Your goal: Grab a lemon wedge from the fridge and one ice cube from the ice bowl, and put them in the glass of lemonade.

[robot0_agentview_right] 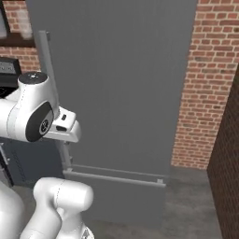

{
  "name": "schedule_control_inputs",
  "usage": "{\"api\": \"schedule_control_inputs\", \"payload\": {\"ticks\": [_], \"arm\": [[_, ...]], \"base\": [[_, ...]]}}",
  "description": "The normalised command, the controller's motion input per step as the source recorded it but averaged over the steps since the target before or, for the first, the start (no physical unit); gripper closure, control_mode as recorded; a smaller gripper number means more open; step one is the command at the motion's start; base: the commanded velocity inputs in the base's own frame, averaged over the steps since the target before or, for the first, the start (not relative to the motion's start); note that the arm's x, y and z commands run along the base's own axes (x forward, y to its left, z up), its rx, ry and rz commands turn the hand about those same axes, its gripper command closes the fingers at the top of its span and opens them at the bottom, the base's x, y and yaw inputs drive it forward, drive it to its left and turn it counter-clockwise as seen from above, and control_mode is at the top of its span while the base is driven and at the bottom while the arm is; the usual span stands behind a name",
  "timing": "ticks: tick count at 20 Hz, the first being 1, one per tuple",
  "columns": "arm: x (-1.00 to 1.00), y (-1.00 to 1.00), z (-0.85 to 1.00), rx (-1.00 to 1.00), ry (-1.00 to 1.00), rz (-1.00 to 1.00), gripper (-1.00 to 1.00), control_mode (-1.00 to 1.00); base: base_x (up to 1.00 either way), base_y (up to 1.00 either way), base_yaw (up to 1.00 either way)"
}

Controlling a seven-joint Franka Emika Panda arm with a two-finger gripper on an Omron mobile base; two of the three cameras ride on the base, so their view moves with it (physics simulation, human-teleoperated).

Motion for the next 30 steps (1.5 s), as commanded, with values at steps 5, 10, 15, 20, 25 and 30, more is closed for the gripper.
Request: {"api": "schedule_control_inputs", "payload": {"ticks": [5, 10, 15, 20, 25, 30], "arm": [[0.0, 0.0, 0.0, 0.0, 0.0, 0.0, -1.0, 1.0], [0.0, 0.0, 0.0, 0.0, 0.0, 0.0, -1.0, 1.0], [0.0, 0.0, 0.0, 0.0, 0.0, 0.0, -1.0, 1.0], [0.0, 0.0, 0.0, 0.0, 0.0, 0.0, -1.0, 1.0], [0.0, 0.0, 0.0, 0.0, 0.0, 0.0, -1.0, 1.0], [0.0, 0.0, 0.0, 0.0, 0.0, 0.0, -1.0, 1.0]], "base": [[-0.48, 0.48, -0.08], [-0.36, 0.45, -0.08], [-0.27, 0.36, -0.07], [-0.4, 0.18, -0.04], [-0.41, 0.13, -0.03], [-0.18, 0.22, -0.01]]}}
